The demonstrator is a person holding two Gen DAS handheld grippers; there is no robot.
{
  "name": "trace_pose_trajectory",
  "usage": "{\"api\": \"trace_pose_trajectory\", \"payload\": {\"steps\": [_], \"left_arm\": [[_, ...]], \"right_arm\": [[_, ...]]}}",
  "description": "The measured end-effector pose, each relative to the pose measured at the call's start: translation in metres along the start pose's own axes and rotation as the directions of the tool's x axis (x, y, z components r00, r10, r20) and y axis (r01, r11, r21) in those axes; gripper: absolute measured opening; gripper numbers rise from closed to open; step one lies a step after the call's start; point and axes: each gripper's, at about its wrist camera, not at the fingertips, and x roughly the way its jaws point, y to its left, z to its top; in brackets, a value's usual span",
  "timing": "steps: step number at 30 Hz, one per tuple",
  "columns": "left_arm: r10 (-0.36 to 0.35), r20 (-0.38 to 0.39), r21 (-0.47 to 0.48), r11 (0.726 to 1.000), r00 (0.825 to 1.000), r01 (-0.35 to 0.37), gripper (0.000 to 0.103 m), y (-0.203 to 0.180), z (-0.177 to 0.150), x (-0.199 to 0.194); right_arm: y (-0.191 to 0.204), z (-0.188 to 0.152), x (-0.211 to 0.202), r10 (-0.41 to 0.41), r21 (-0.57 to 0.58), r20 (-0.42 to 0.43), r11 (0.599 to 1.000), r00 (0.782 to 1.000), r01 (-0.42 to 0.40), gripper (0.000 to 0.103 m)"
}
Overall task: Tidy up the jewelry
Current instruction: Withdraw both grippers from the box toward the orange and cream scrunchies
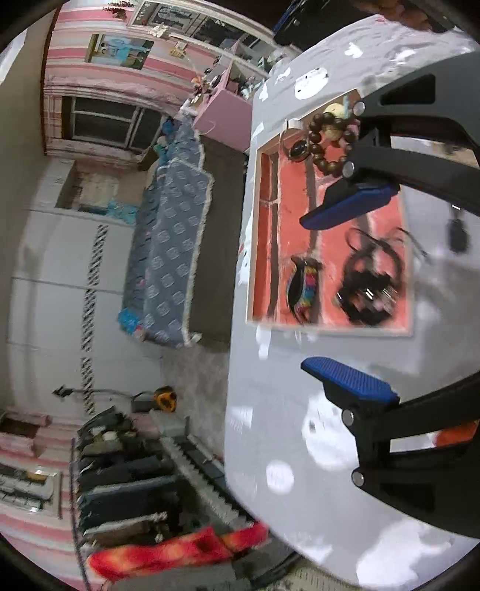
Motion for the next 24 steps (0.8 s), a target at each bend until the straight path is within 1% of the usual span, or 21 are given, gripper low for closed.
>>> {"api": "trace_pose_trajectory", "payload": {"steps": [4,5,6,8,11,13,14,17,20,24], "left_arm": [[0.011,0.058,0.016,1.0,0.998,-0.012,0.07,0.011,-0.028,-0.062],[0.015,0.074,0.026,1.0,0.997,-0.017,0.07,0.013,-0.038,-0.076],[0.022,0.091,0.037,0.999,0.996,-0.026,0.07,0.015,-0.056,-0.096],[0.045,0.103,0.049,0.998,0.994,-0.05,0.07,0.018,-0.09,-0.12],[0.063,0.054,0.067,0.996,0.997,-0.067,0.07,0.021,-0.142,-0.139],[0.065,0.01,0.062,0.996,0.998,-0.066,0.07,0.026,-0.17,-0.145],[0.067,-0.01,0.06,0.996,0.998,-0.067,0.07,0.03,-0.182,-0.149],[0.062,-0.031,0.034,0.998,0.998,-0.061,0.07,0.04,-0.197,-0.154],[0.067,-0.032,-0.001,0.998,0.997,-0.067,0.07,0.048,-0.195,-0.156],[0.073,-0.015,-0.005,0.997,0.997,-0.073,0.07,0.051,-0.189,-0.156]], "right_arm": [[-0.002,-0.029,-0.053,-0.022,-0.005,0.018,1.0,1.0,0.022,0.061],[-0.002,-0.044,-0.072,-0.027,0.007,0.018,1.0,0.999,0.027,0.062],[-0.001,-0.056,-0.084,-0.03,0.014,0.016,0.999,0.999,0.03,0.063],[0.002,-0.081,-0.106,-0.046,0.025,0.015,0.999,0.999,0.046,0.066],[0.007,-0.12,-0.135,-0.041,0.054,0.001,0.998,0.999,0.041,0.068],[0.012,-0.148,-0.151,-0.041,0.049,-0.022,0.998,0.999,0.042,0.068],[0.015,-0.155,-0.154,-0.043,0.045,-0.032,0.998,0.999,0.045,0.068],[0.016,-0.173,-0.162,-0.031,0.058,-0.066,0.998,0.997,0.034,0.068],[0.02,-0.175,-0.167,-0.022,0.052,-0.06,0.998,0.998,0.025,0.068],[0.027,-0.175,-0.166,-0.003,0.042,-0.062,0.999,0.998,0.005,0.069]]}}
